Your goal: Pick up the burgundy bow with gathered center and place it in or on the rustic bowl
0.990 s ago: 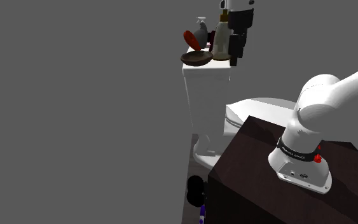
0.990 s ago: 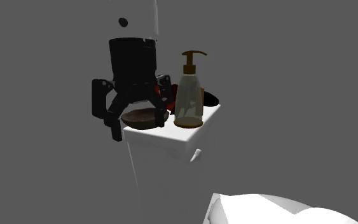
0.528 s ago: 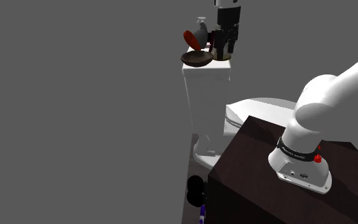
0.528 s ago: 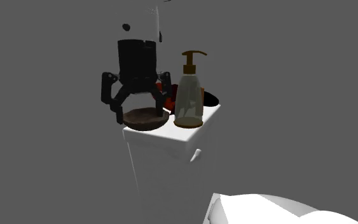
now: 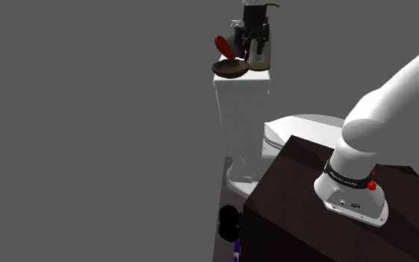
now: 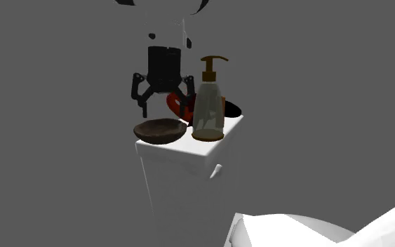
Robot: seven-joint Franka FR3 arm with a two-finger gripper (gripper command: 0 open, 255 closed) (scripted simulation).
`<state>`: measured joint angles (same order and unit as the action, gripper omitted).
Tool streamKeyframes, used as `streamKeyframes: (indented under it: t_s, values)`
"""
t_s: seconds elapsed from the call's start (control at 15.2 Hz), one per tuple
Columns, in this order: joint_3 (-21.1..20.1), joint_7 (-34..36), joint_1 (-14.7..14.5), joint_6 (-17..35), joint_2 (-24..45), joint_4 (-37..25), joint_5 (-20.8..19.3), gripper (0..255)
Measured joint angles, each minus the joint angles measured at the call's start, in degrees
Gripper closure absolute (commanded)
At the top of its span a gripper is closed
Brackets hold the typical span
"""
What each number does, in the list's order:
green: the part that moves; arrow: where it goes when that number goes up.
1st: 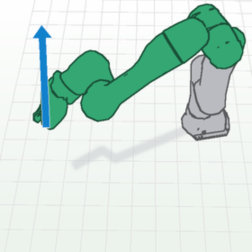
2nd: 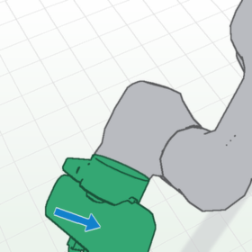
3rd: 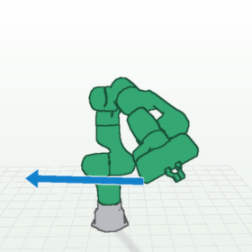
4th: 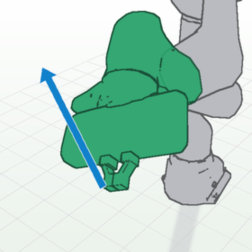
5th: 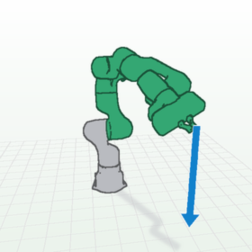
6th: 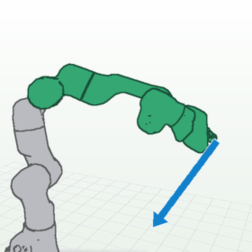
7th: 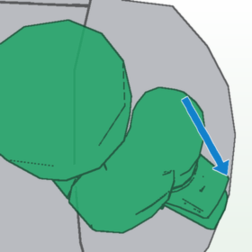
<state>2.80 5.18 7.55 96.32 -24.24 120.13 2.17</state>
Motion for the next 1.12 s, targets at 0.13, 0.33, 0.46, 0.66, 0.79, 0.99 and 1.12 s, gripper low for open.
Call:
streamKeyframes:
  t_s: [0.13,0.33,0.46,0.66,0.79,0.99,1.12]
  values:
    - [1.0,1.66,1.14,0.59,3.13,-3.04,0.3,0]
    - [2.58,4.08,2.73,1.72,8.22,-7.74,0.94,0]
    - [3.94,5.3,3.92,1.55,11.71,-11.86,1.45,0]
    - [5.57,7.65,5.47,1.6,15.71,-16.7,2.44,0]
    - [6.71,9.21,6.5,1.3,18.58,-20.37,3.28,0]
    - [8.35,11.19,8.08,1.81,22.72,-25.91,4.91,0]
    - [9.64,12.54,9.4,1.66,25.38,-29.36,5.98,0]
